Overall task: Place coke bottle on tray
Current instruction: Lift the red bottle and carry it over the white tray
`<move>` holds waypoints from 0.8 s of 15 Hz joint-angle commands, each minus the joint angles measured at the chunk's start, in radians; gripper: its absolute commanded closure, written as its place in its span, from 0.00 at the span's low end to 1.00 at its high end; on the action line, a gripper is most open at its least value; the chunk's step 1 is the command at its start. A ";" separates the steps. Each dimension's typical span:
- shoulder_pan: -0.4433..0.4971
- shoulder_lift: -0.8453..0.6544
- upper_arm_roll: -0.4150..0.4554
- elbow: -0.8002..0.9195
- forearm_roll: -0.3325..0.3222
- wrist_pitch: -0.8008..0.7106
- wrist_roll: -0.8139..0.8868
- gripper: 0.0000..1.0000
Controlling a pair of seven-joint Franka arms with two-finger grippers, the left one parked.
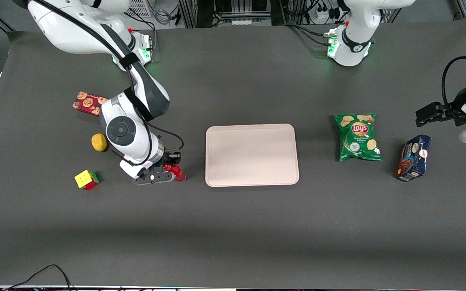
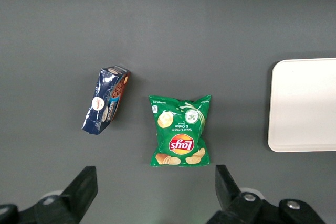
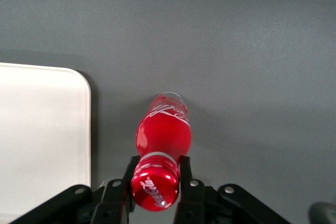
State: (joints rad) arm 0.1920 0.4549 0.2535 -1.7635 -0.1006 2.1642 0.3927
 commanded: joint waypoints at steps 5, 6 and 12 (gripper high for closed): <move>-0.002 -0.129 0.007 0.010 -0.025 -0.093 0.038 1.00; -0.002 -0.156 0.009 0.018 -0.021 -0.115 0.038 1.00; 0.001 -0.191 0.055 0.241 0.022 -0.401 0.047 1.00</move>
State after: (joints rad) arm 0.1911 0.2635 0.2777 -1.6448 -0.1091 1.8789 0.4018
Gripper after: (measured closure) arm 0.665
